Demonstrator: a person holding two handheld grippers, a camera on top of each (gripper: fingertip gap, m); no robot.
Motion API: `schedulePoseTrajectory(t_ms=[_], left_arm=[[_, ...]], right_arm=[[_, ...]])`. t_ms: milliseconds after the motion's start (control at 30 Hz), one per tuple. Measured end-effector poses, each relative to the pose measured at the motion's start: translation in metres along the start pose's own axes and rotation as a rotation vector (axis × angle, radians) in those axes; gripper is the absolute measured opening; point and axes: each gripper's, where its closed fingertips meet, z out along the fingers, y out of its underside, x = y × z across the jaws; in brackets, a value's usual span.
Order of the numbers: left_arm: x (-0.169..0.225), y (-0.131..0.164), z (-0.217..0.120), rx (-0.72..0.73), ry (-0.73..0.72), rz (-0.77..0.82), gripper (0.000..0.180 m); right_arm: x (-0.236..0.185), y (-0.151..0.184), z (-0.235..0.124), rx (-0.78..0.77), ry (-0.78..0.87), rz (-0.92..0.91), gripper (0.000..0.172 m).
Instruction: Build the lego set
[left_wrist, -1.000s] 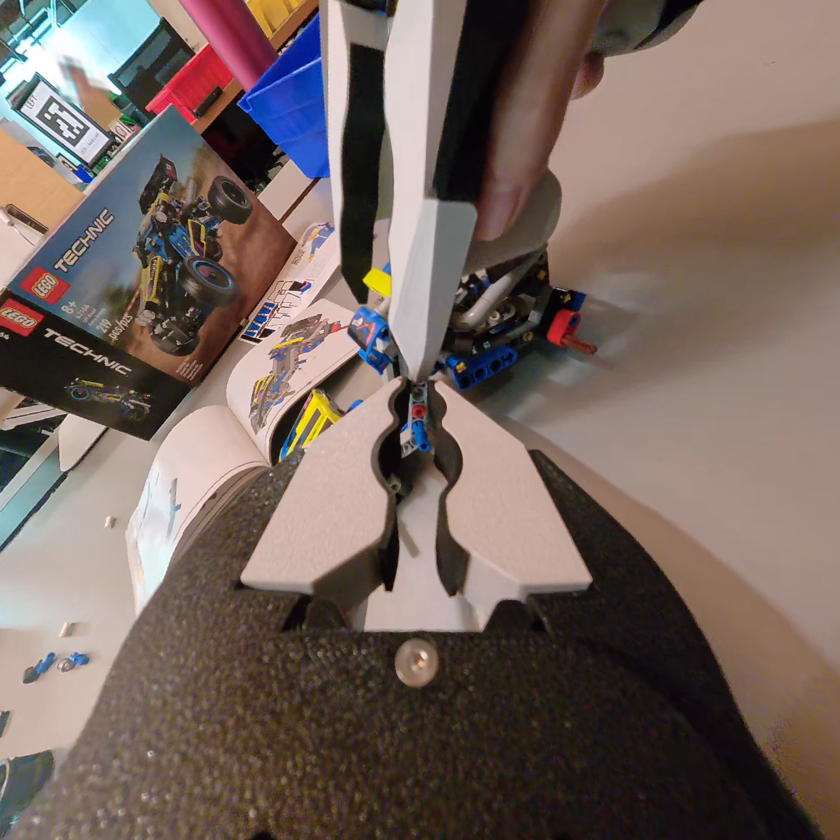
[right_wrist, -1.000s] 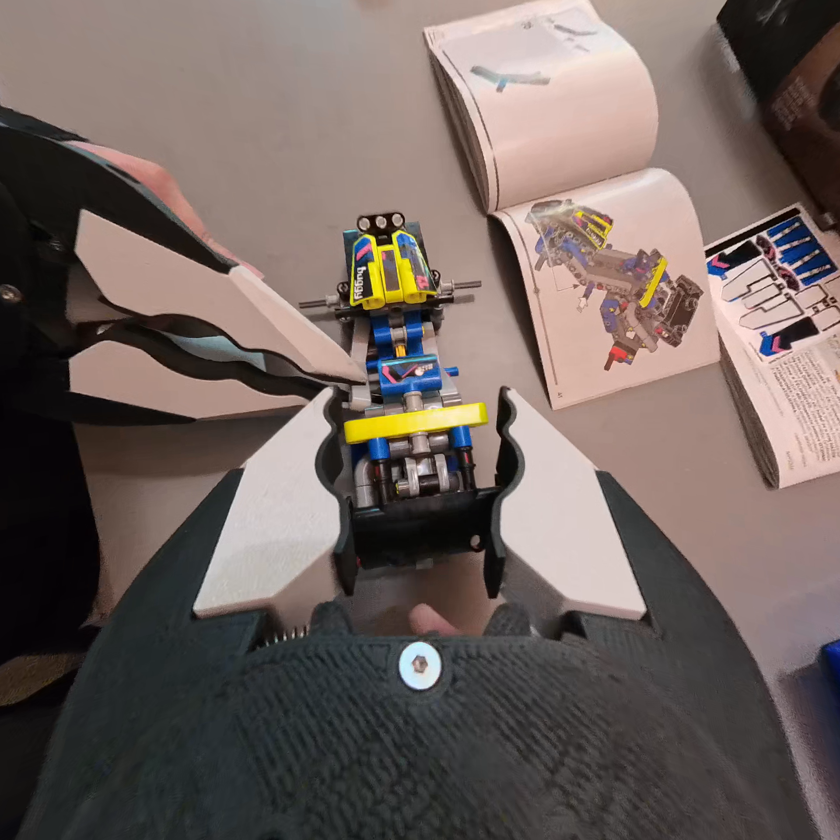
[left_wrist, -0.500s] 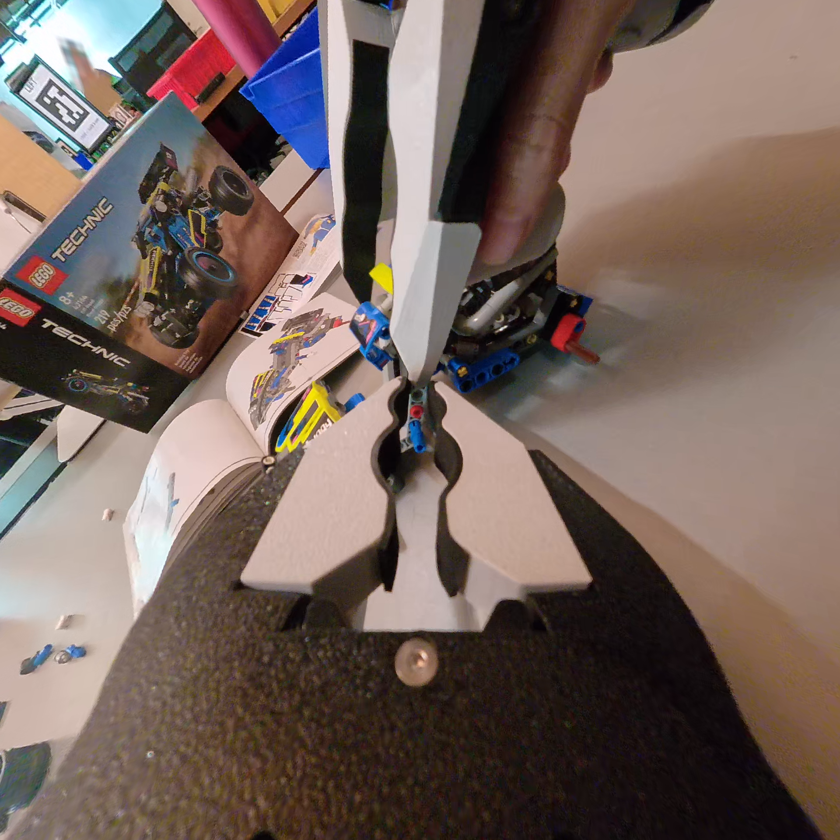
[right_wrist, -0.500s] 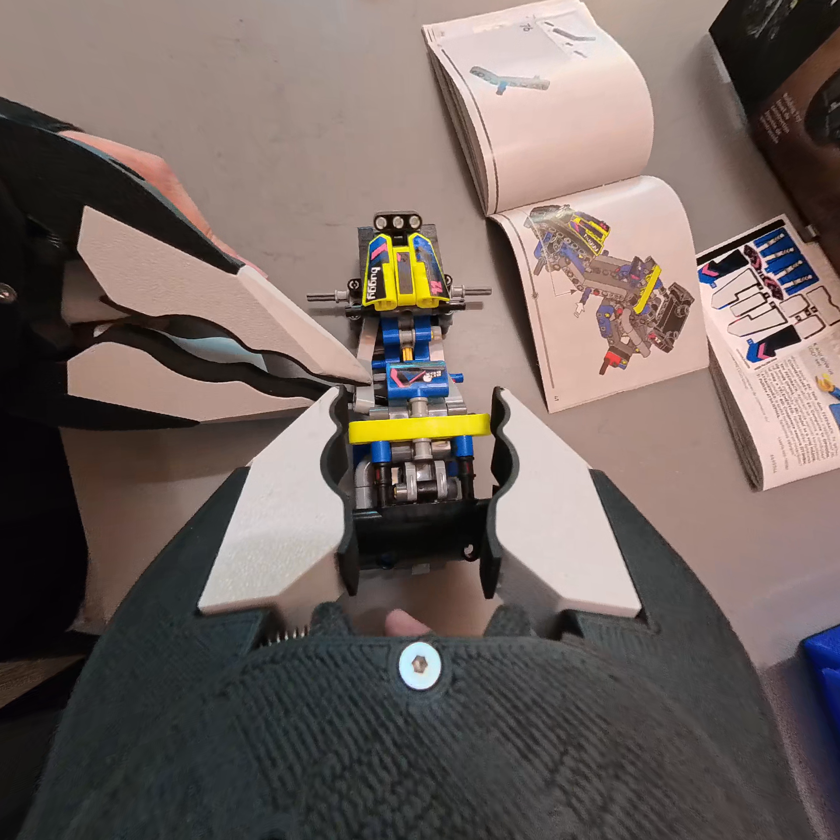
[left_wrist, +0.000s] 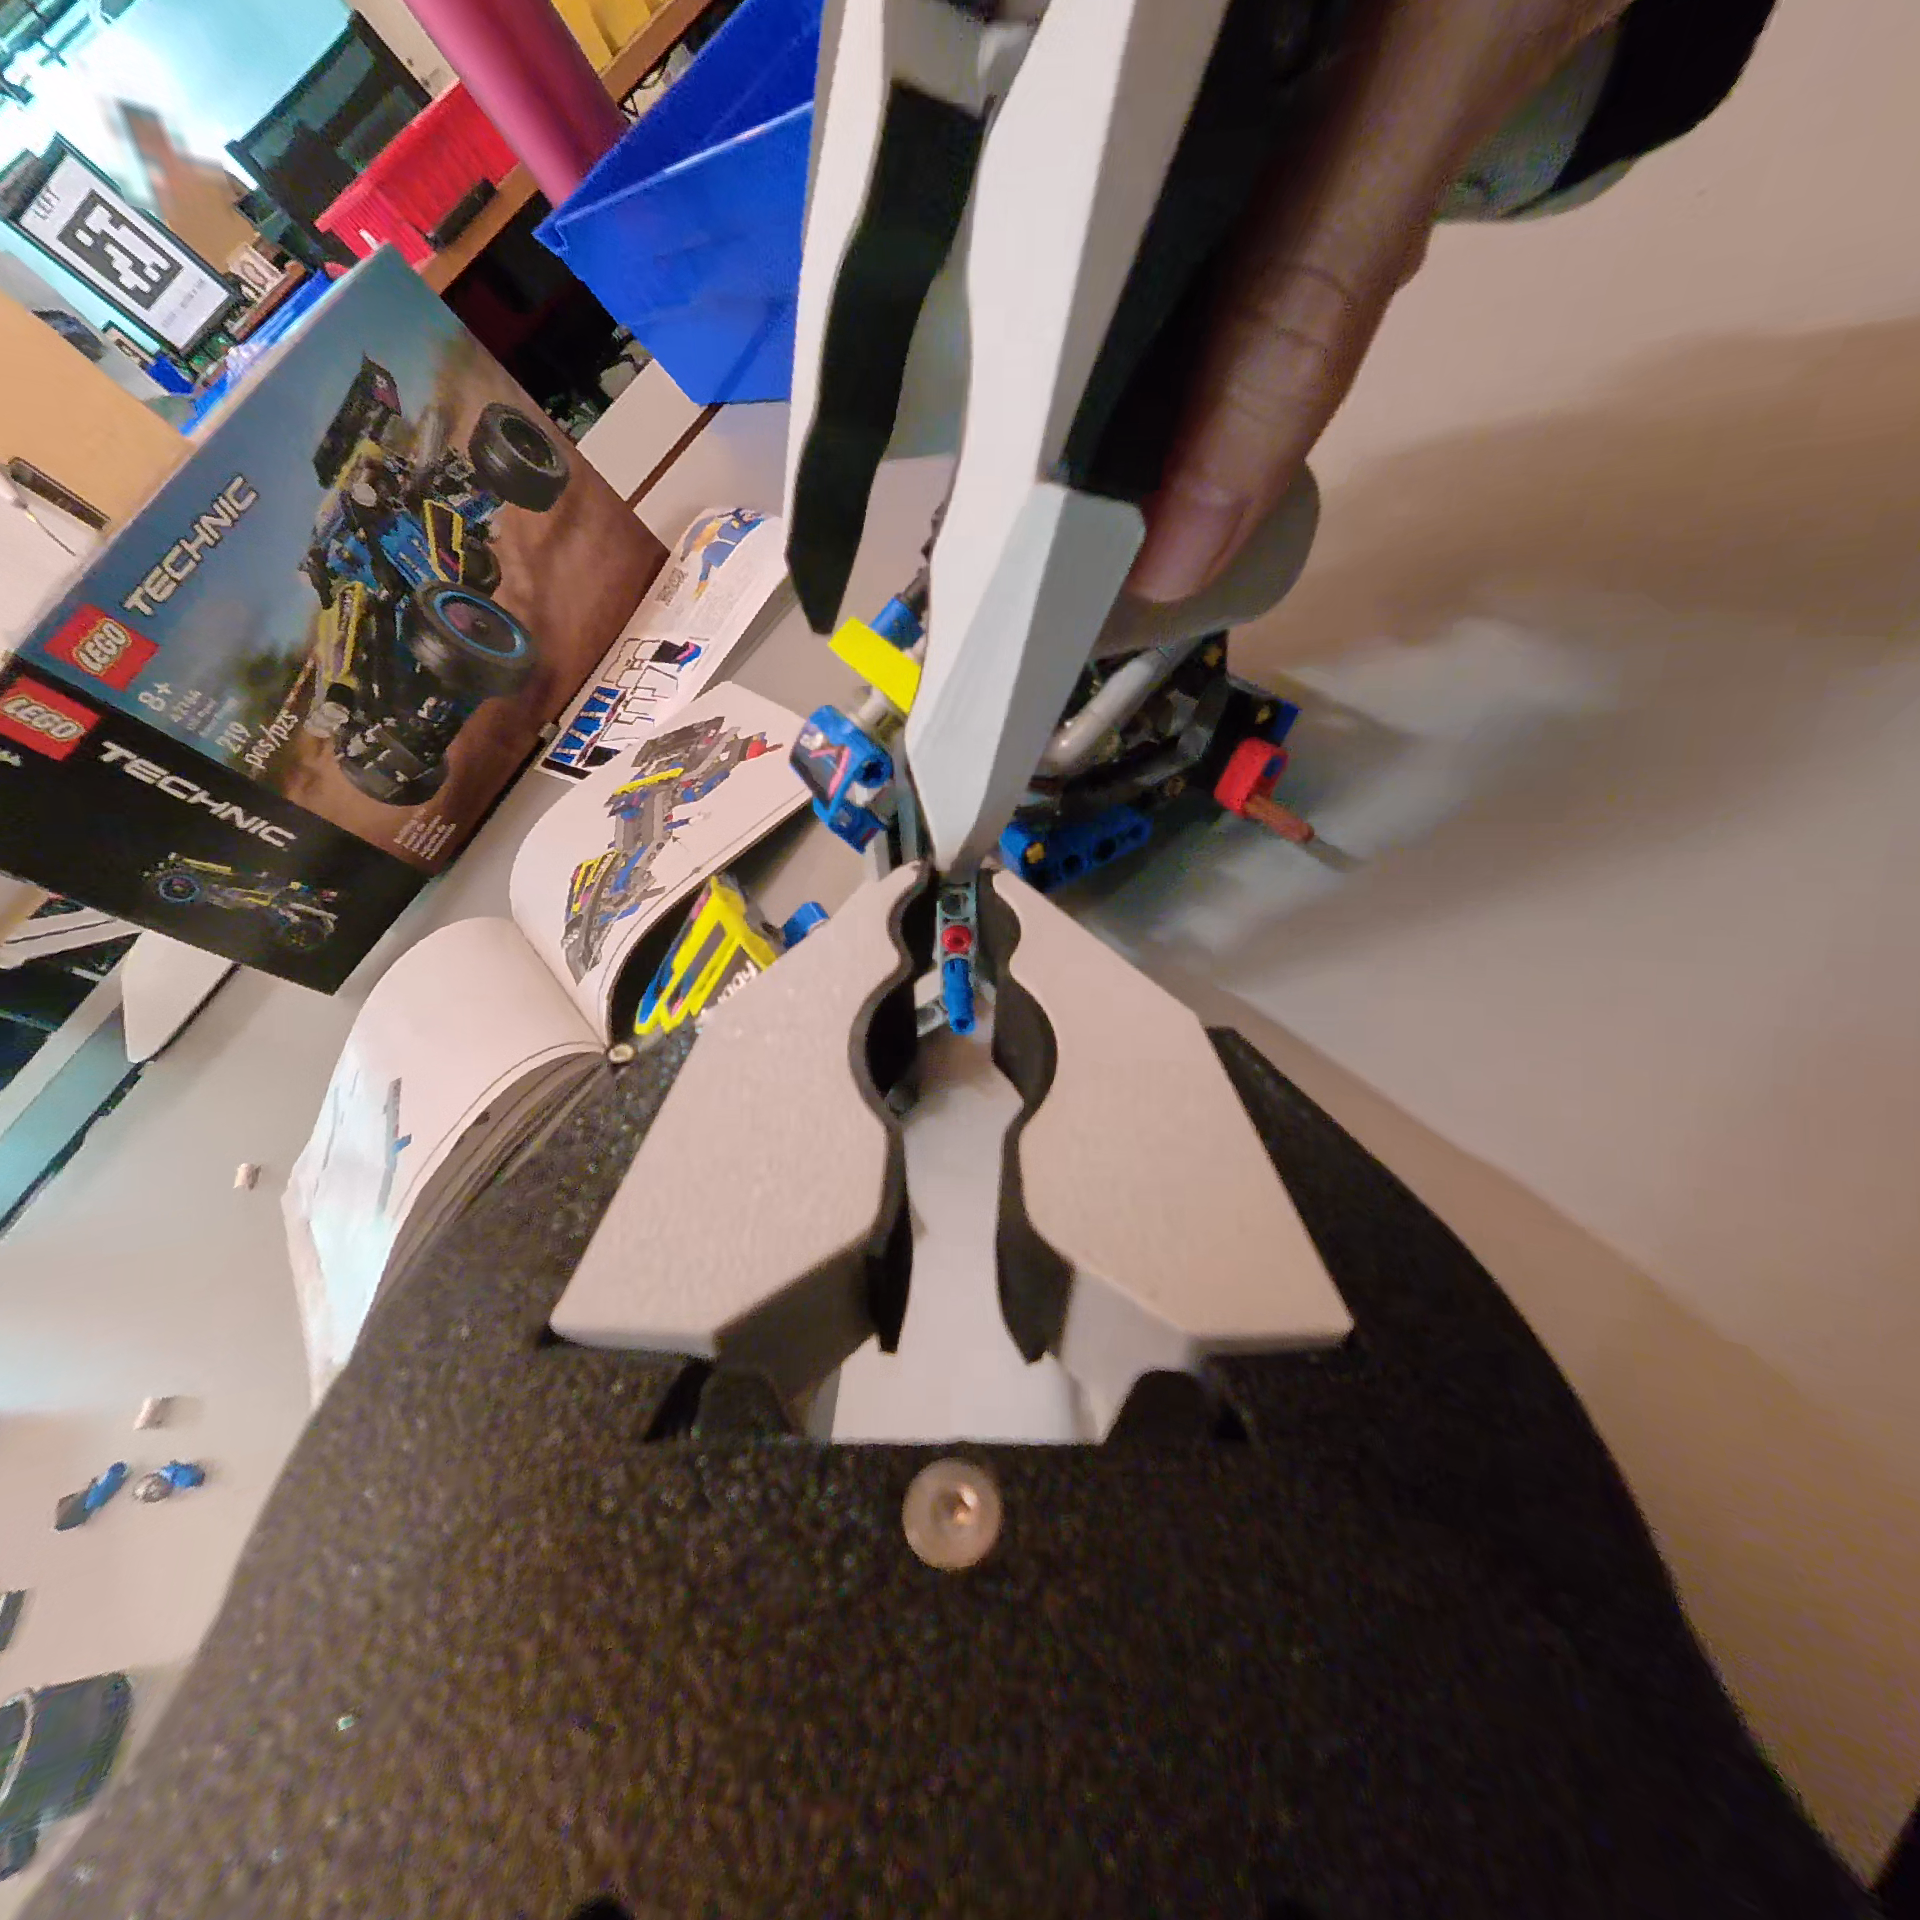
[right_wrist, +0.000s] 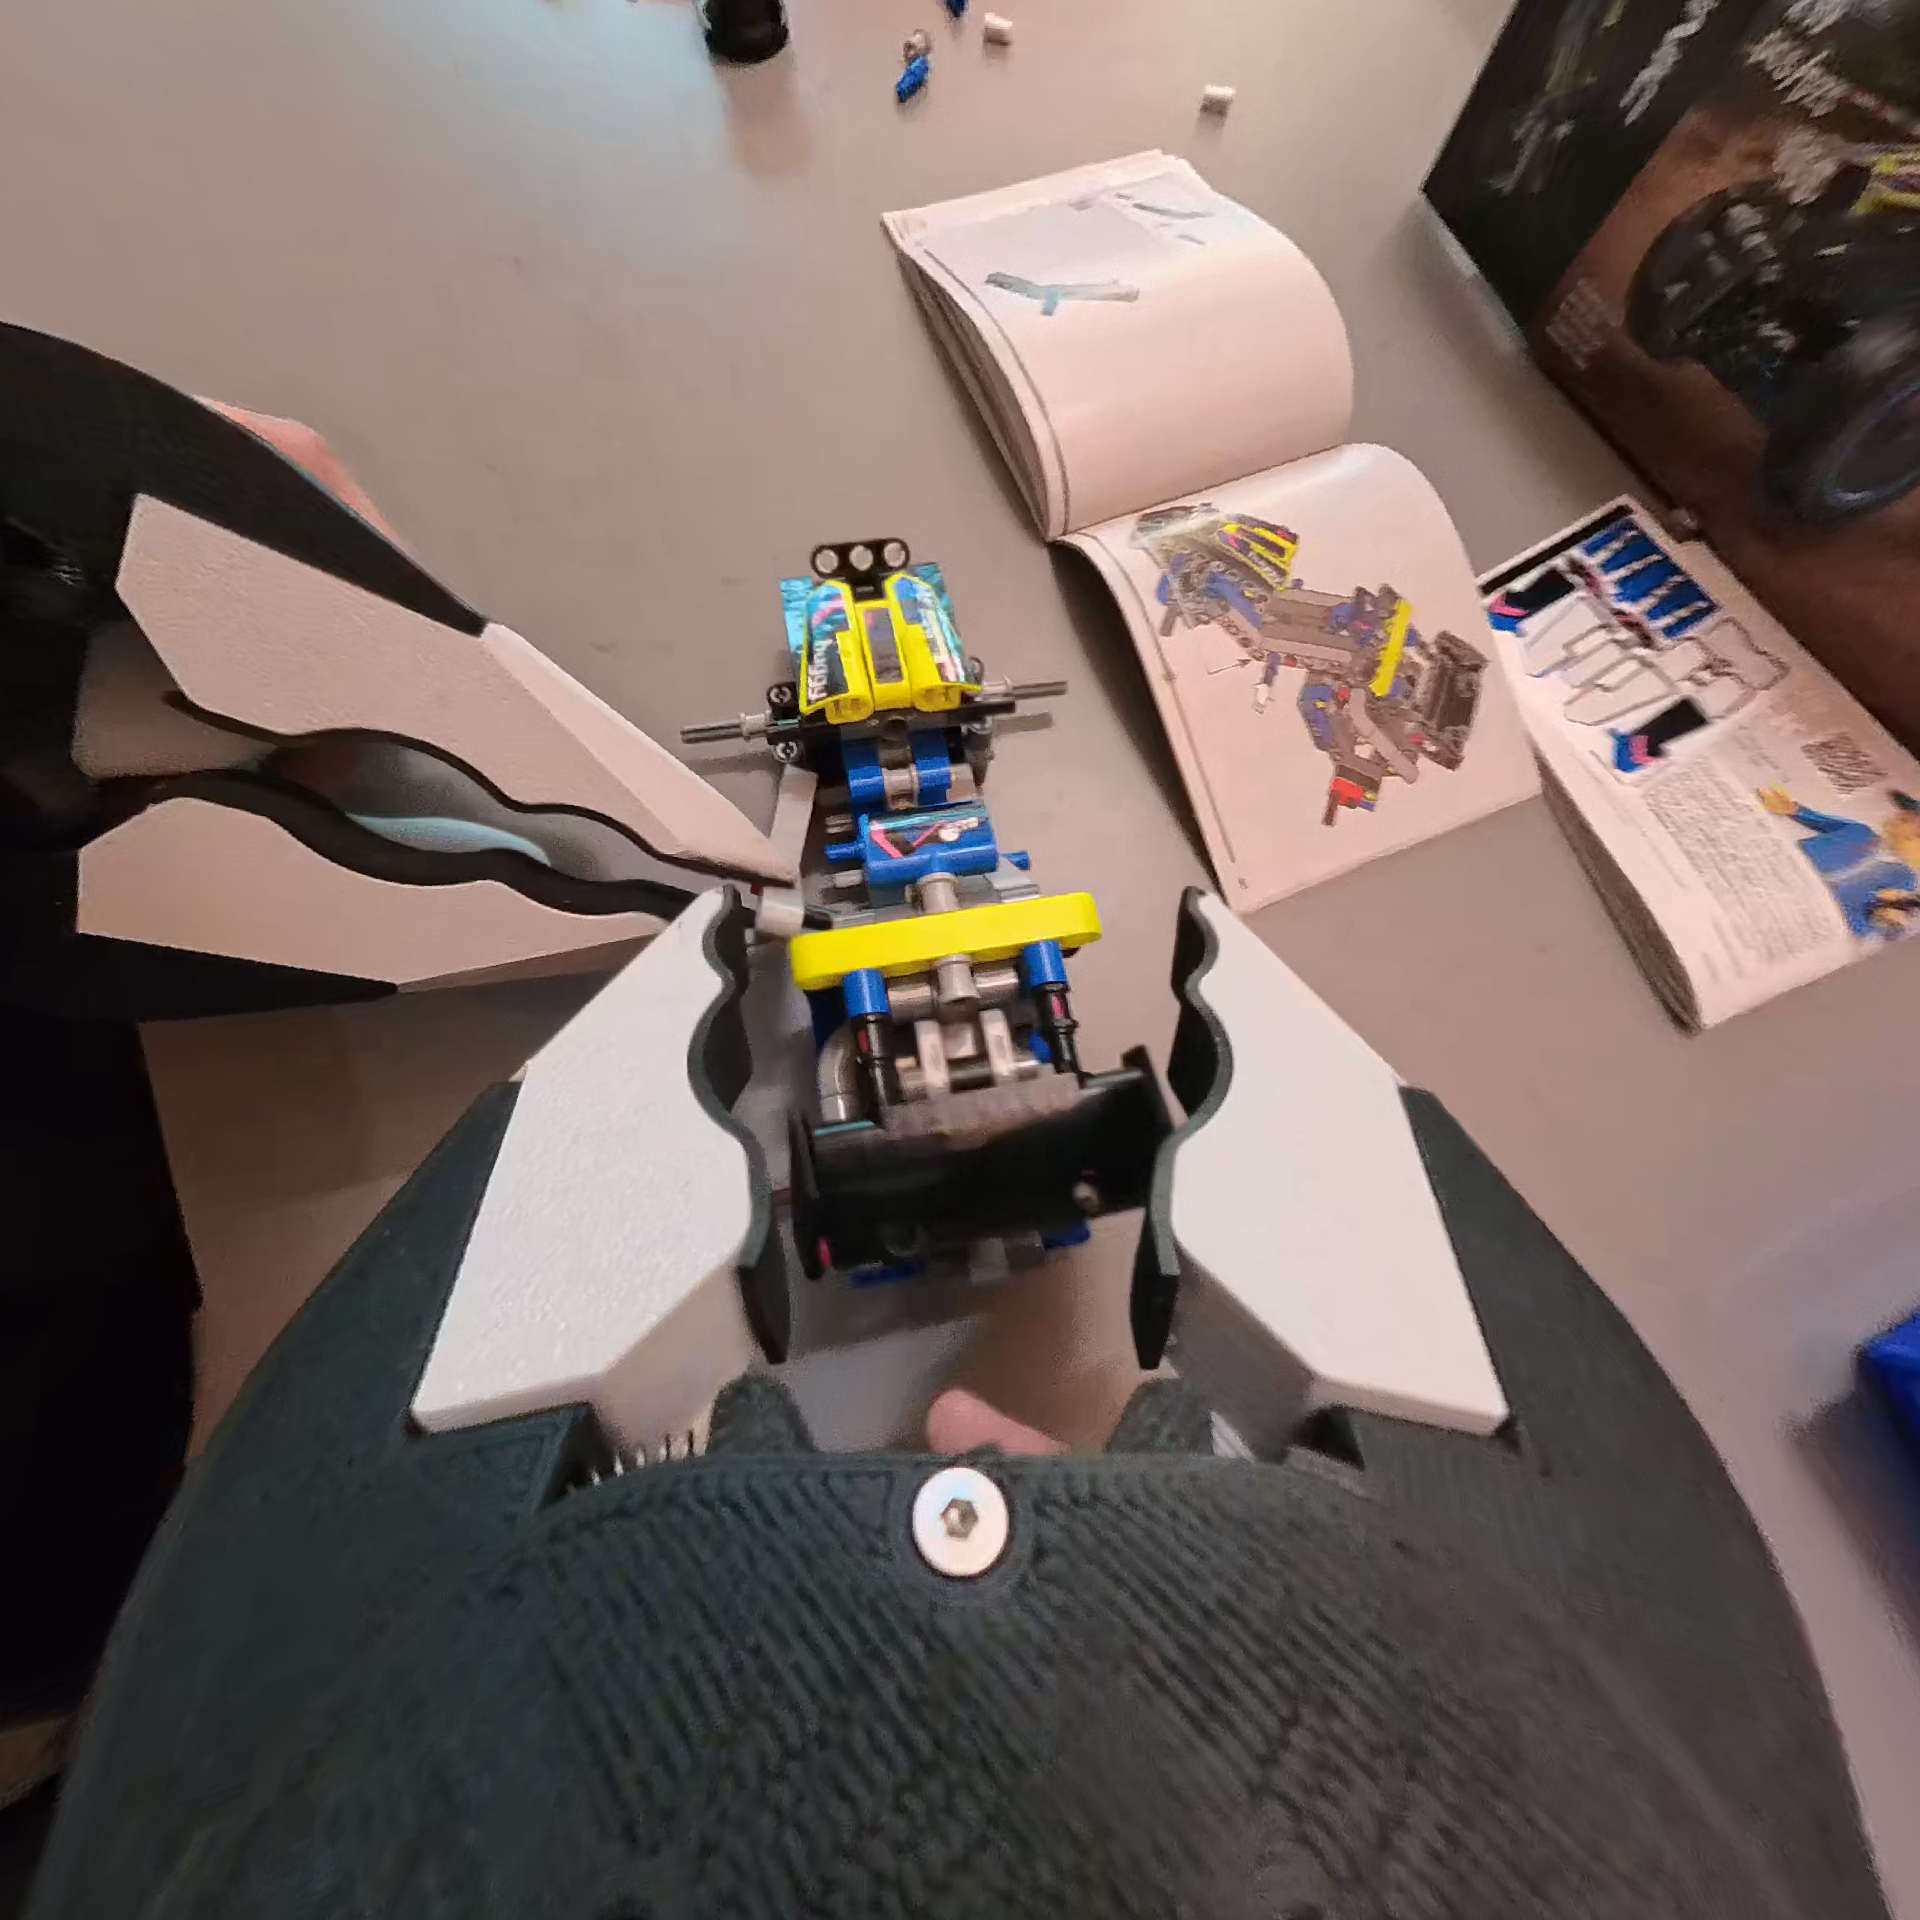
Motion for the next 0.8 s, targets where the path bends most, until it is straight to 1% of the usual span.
schedulePoseTrajectory(t_ms=[33,100,167,200,300,400,467,533,600,667,733,800], left_arm=[[0.000,0.001,0.000,-0.005,-0.002,-0.001,0.004],[0.000,0.001,-0.002,-0.002,0.000,-0.017,0.004],[-0.001,-0.002,-0.006,0.018,0.015,-0.069,0.004],[-0.003,-0.003,-0.008,0.028,0.015,-0.090,0.004],[-0.006,-0.001,-0.012,0.043,0.015,-0.129,0.003],[0.002,0.004,-0.007,0.016,0.061,-0.156,0.004],[0.002,0.004,-0.006,0.016,0.041,-0.126,0.004],[0.004,0.005,-0.007,0.015,0.037,-0.100,0.004],[0.008,0.002,-0.009,0.033,0.047,-0.088,0.004],[0.011,-0.002,-0.014,0.062,0.056,-0.084,0.004],[0.011,-0.008,-0.022,0.108,0.041,-0.046,0.004],[0.009,-0.014,-0.031,0.167,0.036,-0.020,0.004]], right_arm=[[0.002,-0.002,-0.006,0.007,0.049,-0.006,0.080],[0.000,-0.008,-0.020,0.046,0.129,-0.025,0.074],[-0.006,-0.014,-0.034,0.111,0.195,-0.019,0.065],[-0.013,-0.015,-0.040,0.134,0.208,-0.026,0.063],[-0.029,-0.010,-0.051,0.195,0.235,-0.003,0.046],[-0.049,-0.001,-0.043,0.244,0.171,0.108,0.031],[-0.060,0.003,-0.035,0.267,0.147,0.164,0.026],[-0.062,0.006,-0.031,0.292,0.160,0.221,0.020],[-0.061,0.011,-0.025,0.292,0.160,0.277,0.023],[-0.061,0.008,-0.026,0.338,0.152,0.320,0.023],[-0.066,0.003,-0.027,0.375,0.104,0.346,0.022],[-0.069,0.001,-0.030,0.395,0.084,0.350,0.025]])
